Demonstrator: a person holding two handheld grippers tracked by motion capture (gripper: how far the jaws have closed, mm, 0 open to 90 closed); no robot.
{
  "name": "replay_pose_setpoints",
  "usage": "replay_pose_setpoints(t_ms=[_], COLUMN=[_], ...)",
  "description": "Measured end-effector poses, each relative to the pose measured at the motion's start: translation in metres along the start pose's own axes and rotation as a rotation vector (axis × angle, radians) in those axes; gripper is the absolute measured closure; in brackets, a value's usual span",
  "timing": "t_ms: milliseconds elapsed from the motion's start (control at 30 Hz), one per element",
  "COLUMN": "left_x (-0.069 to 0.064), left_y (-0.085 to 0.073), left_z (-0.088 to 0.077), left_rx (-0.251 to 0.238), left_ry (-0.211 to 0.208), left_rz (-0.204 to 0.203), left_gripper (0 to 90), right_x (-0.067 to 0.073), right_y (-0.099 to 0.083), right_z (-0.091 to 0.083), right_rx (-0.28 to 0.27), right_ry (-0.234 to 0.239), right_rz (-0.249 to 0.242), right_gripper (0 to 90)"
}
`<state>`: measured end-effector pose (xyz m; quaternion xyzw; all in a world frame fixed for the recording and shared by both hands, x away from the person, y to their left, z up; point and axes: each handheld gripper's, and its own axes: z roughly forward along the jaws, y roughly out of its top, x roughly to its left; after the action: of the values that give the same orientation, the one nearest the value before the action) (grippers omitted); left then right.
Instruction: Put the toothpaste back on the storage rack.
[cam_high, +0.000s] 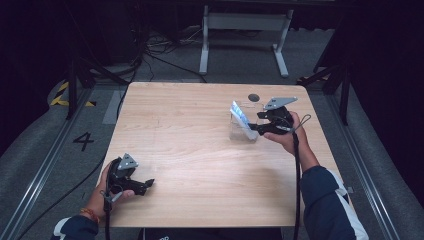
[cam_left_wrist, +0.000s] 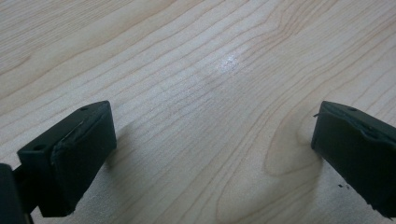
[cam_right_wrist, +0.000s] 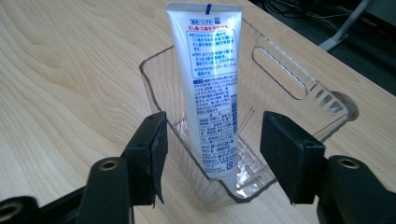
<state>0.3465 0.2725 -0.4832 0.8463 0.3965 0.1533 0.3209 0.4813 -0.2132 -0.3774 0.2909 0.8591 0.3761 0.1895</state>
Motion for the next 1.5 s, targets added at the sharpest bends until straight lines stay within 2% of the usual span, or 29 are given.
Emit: replay_pose_setpoints(t_ms=[100,367,900,1033,1100,1133,1500], left_x=[0.000,0.000,0.000,0.000,0.000,0.000,0.000], left_y=[0.000,0.000,0.000,0.000,0.000,0.000,0.000], left_z=[0.000,0.000,0.000,0.000,0.000,0.000,0.000], left_rx=[0.000,0.000,0.000,0.000,0.000,0.000,0.000], left_ry=[0.000,0.000,0.000,0.000,0.000,0.000,0.000], left_rz=[0.000,-0.001,0.000,0.000,0.000,0.000,0.000], left_gripper=[0.4,0.4,0.4,0.4,0.4,0.4,0.4], right_x=[0.003,0.006,0.012,0.015,0.016,0.017,0.023], right_y=[-0.002,-0.011,-0.035,-0.041,-0.044,-0.047,-0.067], right_z=[-0.005,-0.016,-0.035,-0.037,-0.038,-0.038,-0.038], right_rx=[0.004,0.006,0.009,0.018,0.026,0.039,0.070], right_ry=[-0.023,-0.051,-0.076,-0.084,-0.073,-0.087,-0.086], right_rz=[-0.007,-0.014,-0.040,-0.047,-0.043,-0.063,-0.058], right_gripper=[39.1,36.7,34.9,34.5,33.9,33.9,33.2])
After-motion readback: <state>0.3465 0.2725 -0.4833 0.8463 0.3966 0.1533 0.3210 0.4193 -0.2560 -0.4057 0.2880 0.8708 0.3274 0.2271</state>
